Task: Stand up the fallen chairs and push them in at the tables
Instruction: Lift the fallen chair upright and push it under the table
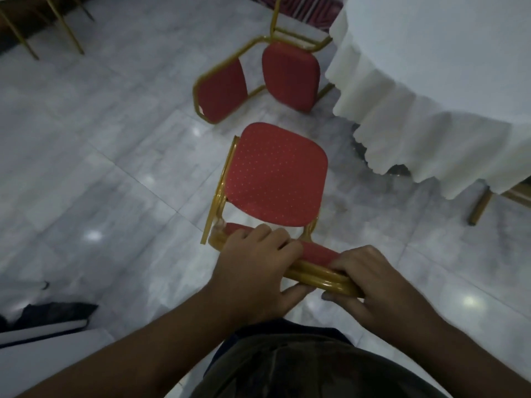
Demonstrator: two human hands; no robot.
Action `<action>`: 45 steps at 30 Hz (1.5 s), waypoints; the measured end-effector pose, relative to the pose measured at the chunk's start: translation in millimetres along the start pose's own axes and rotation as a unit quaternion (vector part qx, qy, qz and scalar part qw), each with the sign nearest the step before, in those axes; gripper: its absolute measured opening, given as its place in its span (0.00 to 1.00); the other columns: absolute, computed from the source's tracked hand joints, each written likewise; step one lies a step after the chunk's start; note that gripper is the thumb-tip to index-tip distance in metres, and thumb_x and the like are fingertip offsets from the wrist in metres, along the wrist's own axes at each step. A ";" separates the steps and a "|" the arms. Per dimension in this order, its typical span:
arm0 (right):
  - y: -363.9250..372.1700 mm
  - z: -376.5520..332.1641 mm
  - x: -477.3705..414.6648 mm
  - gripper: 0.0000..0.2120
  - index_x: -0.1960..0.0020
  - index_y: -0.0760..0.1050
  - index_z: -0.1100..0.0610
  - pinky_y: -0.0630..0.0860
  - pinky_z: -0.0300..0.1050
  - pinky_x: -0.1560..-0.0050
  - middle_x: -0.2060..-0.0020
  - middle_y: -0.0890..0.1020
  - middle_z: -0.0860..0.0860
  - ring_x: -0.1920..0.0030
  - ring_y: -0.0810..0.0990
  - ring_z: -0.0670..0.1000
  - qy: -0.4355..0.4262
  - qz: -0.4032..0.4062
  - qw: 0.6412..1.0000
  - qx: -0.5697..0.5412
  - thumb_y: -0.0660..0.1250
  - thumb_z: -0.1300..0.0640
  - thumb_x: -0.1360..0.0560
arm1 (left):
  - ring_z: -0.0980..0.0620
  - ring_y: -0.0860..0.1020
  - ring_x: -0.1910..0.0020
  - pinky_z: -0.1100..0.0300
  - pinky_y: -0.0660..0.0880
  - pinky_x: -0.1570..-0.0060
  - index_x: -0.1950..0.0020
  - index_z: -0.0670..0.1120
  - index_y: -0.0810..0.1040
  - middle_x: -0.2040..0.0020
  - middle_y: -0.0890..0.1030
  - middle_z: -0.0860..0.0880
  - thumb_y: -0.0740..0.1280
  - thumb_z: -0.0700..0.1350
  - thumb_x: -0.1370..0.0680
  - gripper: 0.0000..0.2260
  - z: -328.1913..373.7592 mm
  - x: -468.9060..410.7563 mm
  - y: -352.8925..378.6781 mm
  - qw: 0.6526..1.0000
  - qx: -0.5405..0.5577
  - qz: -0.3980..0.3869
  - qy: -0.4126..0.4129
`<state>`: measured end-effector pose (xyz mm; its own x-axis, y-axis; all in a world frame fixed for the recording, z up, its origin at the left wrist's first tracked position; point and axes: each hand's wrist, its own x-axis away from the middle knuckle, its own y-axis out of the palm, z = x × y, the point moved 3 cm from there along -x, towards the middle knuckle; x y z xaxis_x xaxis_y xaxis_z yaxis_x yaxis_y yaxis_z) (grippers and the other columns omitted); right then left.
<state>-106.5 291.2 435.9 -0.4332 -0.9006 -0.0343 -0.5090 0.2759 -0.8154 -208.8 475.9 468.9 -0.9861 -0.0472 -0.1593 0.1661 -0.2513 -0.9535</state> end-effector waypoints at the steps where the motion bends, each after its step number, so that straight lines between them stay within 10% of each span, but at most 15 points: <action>1: 3.1 -4.4 -7.1 0.20 0.40 0.75 0.47 0.68 0.33 0.48 0.47 0.76 0.39 0.47 0.70 0.40 -0.014 0.005 1.000 0.001 0.65 0.34 0.23 | 0.51 0.78 0.55 0.53 0.75 0.56 0.50 0.53 0.80 0.54 0.82 0.53 0.67 0.67 0.26 0.18 -3.8 1.5 1.6 1.000 -0.003 0.008 0.007; 8: 16.4 3.7 -16.4 0.22 0.44 0.75 0.44 0.71 0.45 0.51 0.51 0.75 0.36 0.52 0.69 0.38 0.091 0.074 0.993 0.015 0.64 0.29 0.27 | 0.49 0.81 0.61 0.53 0.78 0.63 0.59 0.50 0.84 0.60 0.83 0.52 0.73 0.67 0.28 0.20 -45.0 4.3 8.5 0.992 0.004 0.120 0.041; 17: -10.9 32.3 -43.3 0.23 0.51 0.75 0.49 0.64 0.35 0.50 0.56 0.74 0.42 0.55 0.70 0.44 0.144 0.163 0.976 0.019 0.60 0.29 0.26 | 0.51 0.76 0.68 0.53 0.73 0.71 0.64 0.48 0.80 0.66 0.79 0.51 0.69 0.75 0.30 0.29 -53.4 -57.4 26.9 0.984 0.027 0.175 0.035; 45: -61.6 120.3 17.1 0.20 0.57 0.74 0.46 0.67 0.46 0.57 0.61 0.73 0.37 0.58 0.72 0.40 0.267 0.294 0.917 0.033 0.71 0.31 0.33 | 0.56 0.69 0.70 0.59 0.67 0.74 0.69 0.50 0.71 0.70 0.73 0.56 0.75 0.73 0.38 0.28 18.3 -192.1 97.7 0.971 0.173 0.127 0.106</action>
<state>6.9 218.4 416.0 -0.9297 -0.3050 -0.2066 -0.0316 0.6247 -0.7802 -3.1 442.7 411.0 -0.8862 0.0410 -0.4615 0.3592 -0.5684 -0.7402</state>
